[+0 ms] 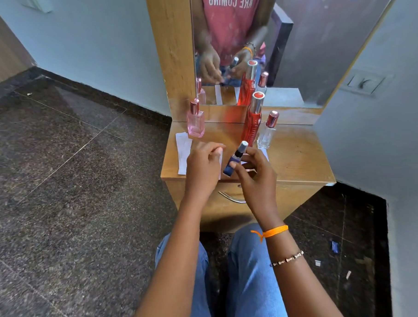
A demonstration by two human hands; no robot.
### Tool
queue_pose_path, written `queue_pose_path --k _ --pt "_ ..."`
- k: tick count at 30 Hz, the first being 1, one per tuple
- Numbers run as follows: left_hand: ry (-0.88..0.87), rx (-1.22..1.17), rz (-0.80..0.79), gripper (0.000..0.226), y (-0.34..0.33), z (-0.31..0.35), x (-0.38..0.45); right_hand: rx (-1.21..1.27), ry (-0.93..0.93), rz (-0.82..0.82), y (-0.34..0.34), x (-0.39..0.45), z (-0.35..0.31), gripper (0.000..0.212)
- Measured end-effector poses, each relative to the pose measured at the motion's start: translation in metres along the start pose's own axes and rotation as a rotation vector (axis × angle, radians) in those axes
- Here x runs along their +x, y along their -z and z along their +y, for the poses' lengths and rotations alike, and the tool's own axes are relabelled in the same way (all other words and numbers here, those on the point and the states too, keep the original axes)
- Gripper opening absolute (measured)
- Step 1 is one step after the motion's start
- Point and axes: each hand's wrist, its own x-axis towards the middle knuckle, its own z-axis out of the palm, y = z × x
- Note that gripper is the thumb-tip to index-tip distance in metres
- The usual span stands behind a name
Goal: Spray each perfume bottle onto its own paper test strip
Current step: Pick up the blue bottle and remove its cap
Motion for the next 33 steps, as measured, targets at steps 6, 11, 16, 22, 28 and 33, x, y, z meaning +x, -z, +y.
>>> queue_pose_path --k 6,11,16,22,28,33 --pt "0.11 -0.445 -0.336 0.025 0.006 0.008 -0.031 0.045 0.004 -0.098 0.013 -0.005 -0.006 0.029" --pt "0.156 -0.524 -0.226 0.026 0.009 0.012 -0.039 0.079 -0.027 -0.183 0.026 -0.001 -0.018 0.029" --pt "0.072 -0.393 -0.261 0.025 0.008 0.015 -0.043 0.095 -0.011 -0.145 0.024 0.008 -0.034 0.014" --pt "0.086 -0.471 -0.26 0.023 0.006 0.022 -0.046 0.22 -0.031 -0.189 0.025 0.013 -0.041 0.014" --pt "0.279 -0.758 -0.502 0.029 0.017 0.02 -0.045 0.322 -0.007 -0.267 0.035 0.014 -0.041 0.018" --pt "0.463 -0.98 -0.573 0.029 0.024 0.003 -0.052 0.286 0.04 -0.275 0.051 0.035 -0.04 0.017"
